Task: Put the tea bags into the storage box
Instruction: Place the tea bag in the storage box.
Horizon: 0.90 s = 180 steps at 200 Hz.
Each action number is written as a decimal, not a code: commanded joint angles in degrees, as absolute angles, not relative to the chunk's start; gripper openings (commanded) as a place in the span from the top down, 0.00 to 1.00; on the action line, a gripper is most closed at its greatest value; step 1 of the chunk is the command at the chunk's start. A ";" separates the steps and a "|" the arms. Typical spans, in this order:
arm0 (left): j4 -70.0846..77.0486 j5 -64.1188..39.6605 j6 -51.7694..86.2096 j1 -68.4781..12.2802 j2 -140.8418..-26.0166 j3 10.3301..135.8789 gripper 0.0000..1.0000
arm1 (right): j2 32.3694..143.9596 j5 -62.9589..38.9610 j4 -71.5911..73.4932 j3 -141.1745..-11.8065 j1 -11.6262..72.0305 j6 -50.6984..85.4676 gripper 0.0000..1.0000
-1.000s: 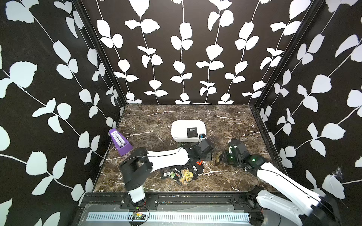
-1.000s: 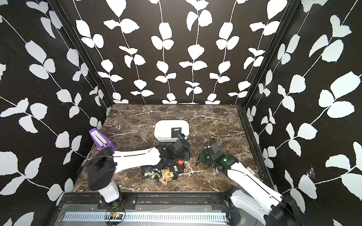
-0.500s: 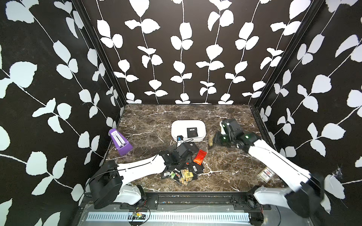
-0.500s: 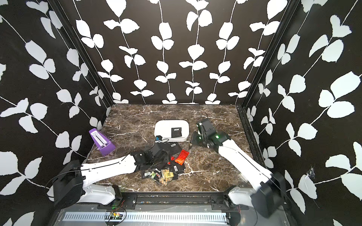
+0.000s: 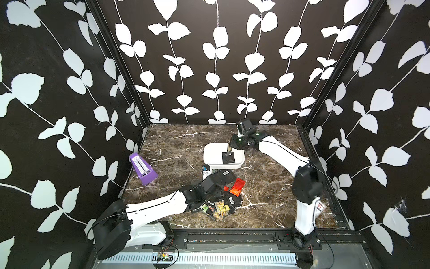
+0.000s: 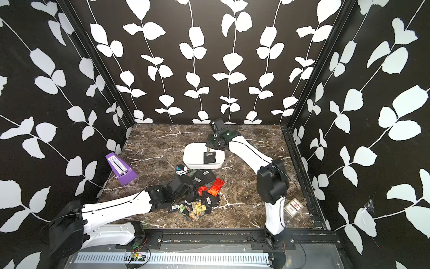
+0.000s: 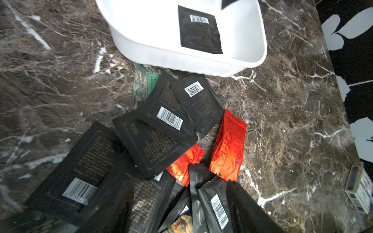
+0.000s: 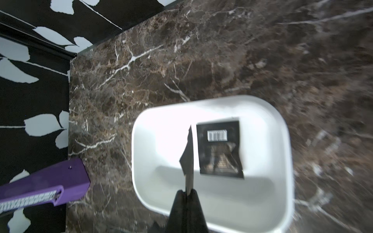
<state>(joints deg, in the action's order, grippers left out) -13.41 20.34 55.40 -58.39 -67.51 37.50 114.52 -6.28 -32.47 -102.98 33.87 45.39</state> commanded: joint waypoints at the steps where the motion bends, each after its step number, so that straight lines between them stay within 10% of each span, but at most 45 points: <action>1: -14.29 23.83 54.98 -58.03 -65.08 36.65 0.29 | 118.73 -6.44 -36.25 -110.66 34.28 44.77 1.00; 45: -18.11 25.99 53.22 -57.95 -62.77 37.62 0.29 | 123.69 -6.36 -38.03 -115.25 34.44 44.57 0.99; 99: -20.35 25.49 49.48 -57.93 -59.88 38.74 0.30 | 123.56 -6.61 -43.99 -118.17 33.26 40.14 0.64; 125: -21.44 25.20 47.77 -57.94 -58.07 40.02 0.32 | 117.33 -3.66 -47.06 -115.45 32.28 35.99 0.62; 180: -11.73 16.95 49.59 -58.00 -61.57 41.63 0.64 | 90.01 -2.82 -39.01 -88.48 31.42 35.25 0.61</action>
